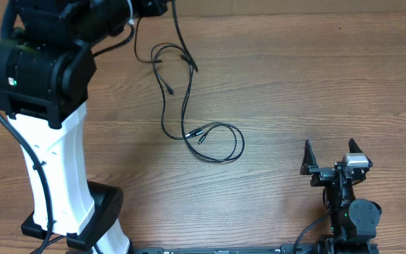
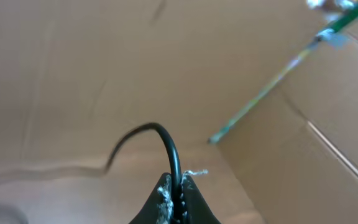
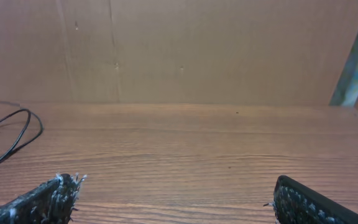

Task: Untangle cables
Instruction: 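Lift the held cable and pull it toward the far left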

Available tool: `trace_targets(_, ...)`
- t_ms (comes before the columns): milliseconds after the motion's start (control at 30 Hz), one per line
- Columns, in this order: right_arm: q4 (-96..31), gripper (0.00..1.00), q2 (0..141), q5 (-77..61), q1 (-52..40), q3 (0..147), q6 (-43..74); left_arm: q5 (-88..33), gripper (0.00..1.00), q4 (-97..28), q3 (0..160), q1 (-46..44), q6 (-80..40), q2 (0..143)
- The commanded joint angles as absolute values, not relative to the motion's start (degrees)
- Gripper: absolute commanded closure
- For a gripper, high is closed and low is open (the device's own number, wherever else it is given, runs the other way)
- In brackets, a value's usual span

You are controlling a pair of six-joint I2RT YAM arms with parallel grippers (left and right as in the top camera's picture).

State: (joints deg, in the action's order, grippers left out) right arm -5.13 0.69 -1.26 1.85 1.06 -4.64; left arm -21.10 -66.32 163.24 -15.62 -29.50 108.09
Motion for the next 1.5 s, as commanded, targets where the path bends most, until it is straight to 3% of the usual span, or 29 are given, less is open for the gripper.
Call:
trace_targets(0,-4.82,0.00,0.16,-1.34,1.89,0.47,-4.34,-21.82,0.96,-59.46,164.11,-16.21,-21.65,107.50)
trace_targets(167,-4.82,0.00,0.16,-1.34,1.89,0.47,-4.34,-20.38,0.96,-57.04,164.09,-16.21,-21.85,107.50)
trace_targets(367,-4.82,0.00,0.16,-1.34,1.89,0.47,-4.34,-4.05,0.96,-65.73,163.33,-16.21,-18.57,107.57)
trace_targets(600,-4.82,0.00,0.16,-1.34,1.89,0.47,-4.34,37.08,0.96,-71.55,156.38,-16.21,-17.76,107.57)
trace_targets(700,-4.82,0.00,0.16,-1.34,1.89,0.47,-4.34,44.56,0.96,-71.29,155.28,-16.21,-17.76,107.57)
trace_targets(967,-4.82,0.00,0.16,-1.34,1.89,0.47,-4.34,42.54,0.96,-59.42,155.41,-19.44,-12.53,106.98)
trace_targets(1167,-4.82,0.00,0.16,-1.34,1.89,0.47,-4.34,41.95,0.95,-58.65,155.37,-21.39,-10.92,107.42)
trace_targets(1367,-4.82,0.00,0.16,-1.34,1.89,0.47,-4.34,41.06,0.96,-57.98,155.22,-17.67,-14.22,109.65)
trace_targets(1467,-4.82,0.00,0.16,-1.34,1.89,0.47,-4.34,34.11,0.95,-55.68,155.22,-14.52,-15.73,110.89)
